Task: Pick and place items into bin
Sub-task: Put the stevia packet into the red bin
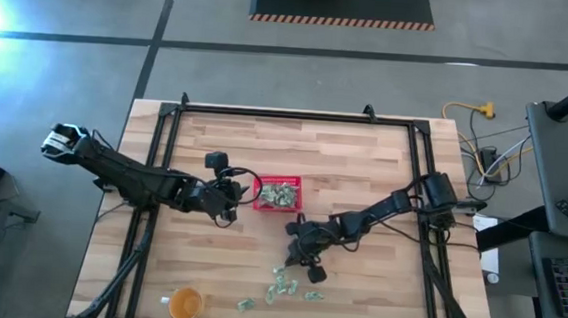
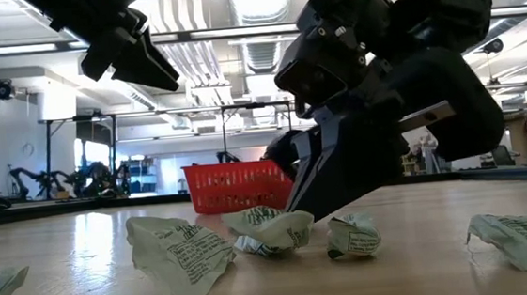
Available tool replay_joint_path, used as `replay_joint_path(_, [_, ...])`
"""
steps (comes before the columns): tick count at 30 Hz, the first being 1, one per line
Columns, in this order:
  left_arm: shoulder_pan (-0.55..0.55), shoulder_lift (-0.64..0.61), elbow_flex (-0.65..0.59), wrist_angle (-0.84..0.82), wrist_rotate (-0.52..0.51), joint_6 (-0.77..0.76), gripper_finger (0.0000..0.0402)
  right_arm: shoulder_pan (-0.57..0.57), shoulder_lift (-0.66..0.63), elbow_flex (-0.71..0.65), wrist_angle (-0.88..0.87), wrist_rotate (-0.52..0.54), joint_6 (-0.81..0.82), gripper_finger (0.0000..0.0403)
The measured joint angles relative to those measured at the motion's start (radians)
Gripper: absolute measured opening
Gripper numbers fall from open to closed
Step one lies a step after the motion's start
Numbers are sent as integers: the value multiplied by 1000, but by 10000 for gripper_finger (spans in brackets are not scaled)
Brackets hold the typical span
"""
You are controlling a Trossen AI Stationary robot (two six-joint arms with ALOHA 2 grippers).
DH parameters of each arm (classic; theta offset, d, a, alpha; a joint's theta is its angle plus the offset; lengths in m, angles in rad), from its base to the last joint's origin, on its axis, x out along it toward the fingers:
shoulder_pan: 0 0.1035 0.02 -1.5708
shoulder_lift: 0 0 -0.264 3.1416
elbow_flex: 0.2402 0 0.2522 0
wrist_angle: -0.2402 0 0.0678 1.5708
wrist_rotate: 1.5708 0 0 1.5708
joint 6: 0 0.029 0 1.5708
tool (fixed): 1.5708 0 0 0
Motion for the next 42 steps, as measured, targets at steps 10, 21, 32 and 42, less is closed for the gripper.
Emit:
replay_joint_path(10, [0, 0, 0, 0, 0, 0, 190, -1, -116, -1, -84, 81, -72, 8])
replay_joint_path(21, [1, 1, 0, 0, 0, 0, 190, -7, -284, 0, -201, 749, -256, 8])
replay_joint_path(32, [1, 1, 0, 0, 0, 0, 190, -104, -285, 1, -274, 821, -229, 8])
replay_joint_path(42, [1, 1, 0, 0, 0, 0, 190, -127, -284, 1, -298, 818, -197, 45])
